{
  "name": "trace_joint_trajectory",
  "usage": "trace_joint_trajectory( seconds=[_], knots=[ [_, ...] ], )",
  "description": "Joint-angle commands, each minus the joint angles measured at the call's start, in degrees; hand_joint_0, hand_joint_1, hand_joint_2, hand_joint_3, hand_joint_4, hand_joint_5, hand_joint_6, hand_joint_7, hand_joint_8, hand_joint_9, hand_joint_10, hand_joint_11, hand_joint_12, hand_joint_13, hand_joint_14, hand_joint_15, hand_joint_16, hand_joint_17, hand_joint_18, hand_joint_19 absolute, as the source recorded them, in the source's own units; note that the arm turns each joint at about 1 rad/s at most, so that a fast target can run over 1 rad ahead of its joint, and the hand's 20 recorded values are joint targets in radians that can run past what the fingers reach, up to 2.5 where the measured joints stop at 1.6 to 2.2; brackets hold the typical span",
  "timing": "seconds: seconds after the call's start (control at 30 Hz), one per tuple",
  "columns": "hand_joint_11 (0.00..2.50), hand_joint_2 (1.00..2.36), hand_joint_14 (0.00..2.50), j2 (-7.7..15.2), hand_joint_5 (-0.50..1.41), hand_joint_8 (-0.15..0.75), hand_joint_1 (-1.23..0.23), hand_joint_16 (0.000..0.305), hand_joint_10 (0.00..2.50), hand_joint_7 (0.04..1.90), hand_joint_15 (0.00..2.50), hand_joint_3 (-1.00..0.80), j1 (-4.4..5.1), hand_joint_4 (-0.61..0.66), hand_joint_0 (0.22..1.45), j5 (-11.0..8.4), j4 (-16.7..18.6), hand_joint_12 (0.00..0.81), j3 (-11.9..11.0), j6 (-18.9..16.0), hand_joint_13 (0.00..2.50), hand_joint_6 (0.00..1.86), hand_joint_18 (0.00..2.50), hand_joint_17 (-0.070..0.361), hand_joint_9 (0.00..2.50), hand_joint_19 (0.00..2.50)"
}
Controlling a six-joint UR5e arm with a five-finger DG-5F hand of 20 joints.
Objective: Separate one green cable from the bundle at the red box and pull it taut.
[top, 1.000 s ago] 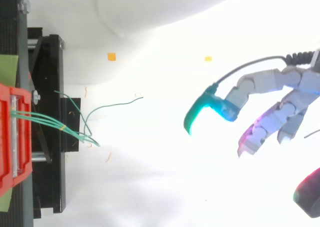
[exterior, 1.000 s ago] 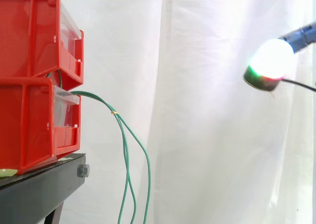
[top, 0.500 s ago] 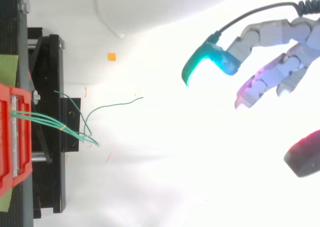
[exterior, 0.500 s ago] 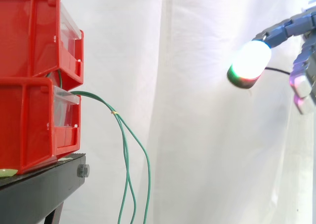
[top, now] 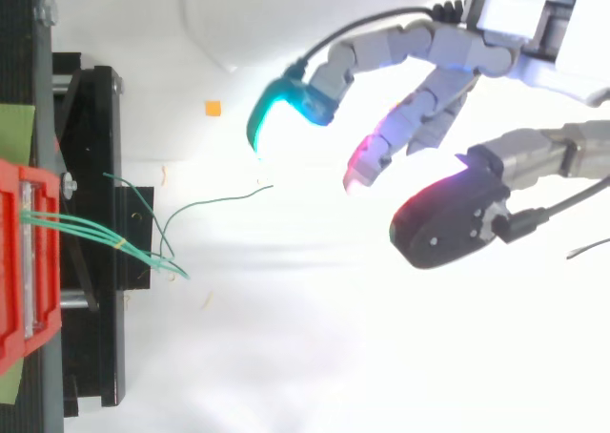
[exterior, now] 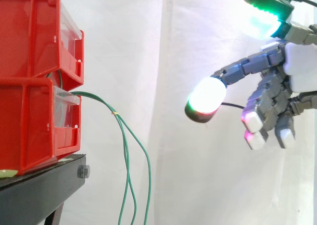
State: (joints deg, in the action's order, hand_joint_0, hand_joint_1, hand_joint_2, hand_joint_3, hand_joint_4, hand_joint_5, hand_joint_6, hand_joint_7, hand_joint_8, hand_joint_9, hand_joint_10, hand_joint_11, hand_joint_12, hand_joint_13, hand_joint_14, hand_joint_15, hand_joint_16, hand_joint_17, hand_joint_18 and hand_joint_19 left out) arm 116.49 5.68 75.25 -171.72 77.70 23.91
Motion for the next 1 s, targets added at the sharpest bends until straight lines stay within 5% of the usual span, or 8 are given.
trace_joint_trajectory(
  seconds=[0.0,0.33,0.47,0.97],
  knots=[
    [0.23,1.00,0.01,2.86,-0.25,0.380,-0.34,0.074,0.01,0.69,0.16,-0.50,-0.49,0.14,0.37,-0.36,3.67,0.452,-1.06,0.52,0.94,0.50,1.20,0.167,0.96,0.00],
    [0.23,1.00,0.01,6.11,-0.25,0.371,-0.34,0.074,0.01,0.69,0.16,-0.50,-0.40,0.14,0.36,-0.71,8.42,0.437,-1.76,-0.44,0.85,0.50,1.04,0.166,0.90,0.00],
    [0.23,1.00,0.01,9.54,-0.25,0.365,-0.34,0.073,0.01,0.70,0.16,-0.50,-1.02,0.14,0.36,-0.01,10.62,0.432,-1.76,-4.31,0.79,0.50,1.00,0.165,0.85,0.00],
    [0.24,1.00,0.01,10.95,-0.24,0.360,-0.34,0.078,0.01,0.70,0.16,-0.50,0.04,0.13,0.36,-1.15,18.17,0.427,-1.94,-2.82,0.72,0.50,0.95,0.175,0.77,0.00]
  ],
)
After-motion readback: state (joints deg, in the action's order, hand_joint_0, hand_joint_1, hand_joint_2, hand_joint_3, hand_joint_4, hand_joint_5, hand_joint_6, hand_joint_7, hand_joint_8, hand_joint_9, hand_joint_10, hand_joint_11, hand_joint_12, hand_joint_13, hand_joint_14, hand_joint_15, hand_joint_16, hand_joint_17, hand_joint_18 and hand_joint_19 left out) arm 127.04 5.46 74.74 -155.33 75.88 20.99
